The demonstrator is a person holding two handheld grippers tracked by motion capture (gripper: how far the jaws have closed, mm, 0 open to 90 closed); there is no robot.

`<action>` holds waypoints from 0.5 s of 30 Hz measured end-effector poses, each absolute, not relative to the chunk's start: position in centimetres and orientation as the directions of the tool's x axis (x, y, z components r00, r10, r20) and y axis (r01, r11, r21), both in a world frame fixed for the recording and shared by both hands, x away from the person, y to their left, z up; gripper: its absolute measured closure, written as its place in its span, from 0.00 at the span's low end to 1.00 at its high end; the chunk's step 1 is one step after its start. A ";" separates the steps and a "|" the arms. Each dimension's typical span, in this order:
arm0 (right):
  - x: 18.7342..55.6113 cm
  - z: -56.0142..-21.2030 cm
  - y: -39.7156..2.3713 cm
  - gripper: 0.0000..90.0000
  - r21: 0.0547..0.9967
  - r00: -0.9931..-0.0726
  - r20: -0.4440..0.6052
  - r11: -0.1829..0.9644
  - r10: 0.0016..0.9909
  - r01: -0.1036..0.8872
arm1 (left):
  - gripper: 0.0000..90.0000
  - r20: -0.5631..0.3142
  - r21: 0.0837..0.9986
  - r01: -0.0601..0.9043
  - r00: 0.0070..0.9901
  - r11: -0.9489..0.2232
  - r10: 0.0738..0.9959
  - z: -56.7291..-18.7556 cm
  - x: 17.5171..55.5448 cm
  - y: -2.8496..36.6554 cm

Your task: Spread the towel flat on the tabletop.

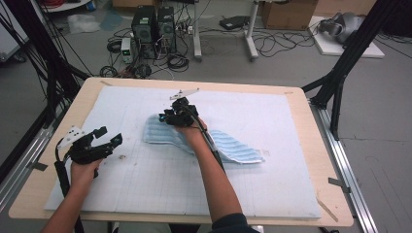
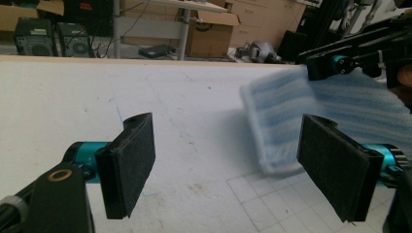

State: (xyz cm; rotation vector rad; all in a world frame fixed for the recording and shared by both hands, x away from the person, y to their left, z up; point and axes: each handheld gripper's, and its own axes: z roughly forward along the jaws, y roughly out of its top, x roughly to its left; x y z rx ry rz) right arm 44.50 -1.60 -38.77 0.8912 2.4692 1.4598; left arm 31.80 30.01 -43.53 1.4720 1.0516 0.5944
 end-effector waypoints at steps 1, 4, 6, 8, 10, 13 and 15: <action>44.5 -38.6 -1.9 0.59 0.841 -0.813 0.194 0.333 0.550 0.426 | 0.24 -0.204 0.959 0.271 0.464 0.081 0.862 -43.6 31.8 30.1; 44.0 -36.9 -3.6 0.50 0.857 -0.801 0.268 0.247 0.536 0.452 | 0.24 -0.208 0.957 0.278 0.460 0.082 0.863 -43.6 31.8 30.2; 43.5 -35.3 -5.7 0.50 0.885 -0.797 0.240 0.213 0.554 0.414 | 0.24 -0.206 0.957 0.278 0.459 0.081 0.864 -43.7 31.8 30.2; 43.3 -34.4 -7.4 0.52 0.884 -0.766 0.185 0.235 0.615 0.403 | 0.24 -0.204 0.957 0.279 0.461 0.077 0.863 -43.6 31.8 30.1; 43.6 -34.6 -9.3 0.52 0.861 -0.713 0.151 0.264 0.685 0.435 | 0.24 -0.200 0.958 0.279 0.465 0.071 0.863 -43.6 31.8 30.0; 44.4 -36.4 -11.2 0.52 0.792 -0.651 0.166 0.293 0.741 0.536 | 0.25 -0.199 0.958 0.280 0.469 0.068 0.860 -43.6 31.8 29.7; 44.4 -37.6 -11.4 0.49 0.769 -0.645 0.209 0.284 0.735 0.573 | 0.25 -0.198 0.957 0.281 0.473 0.066 0.859 -43.7 31.8 29.6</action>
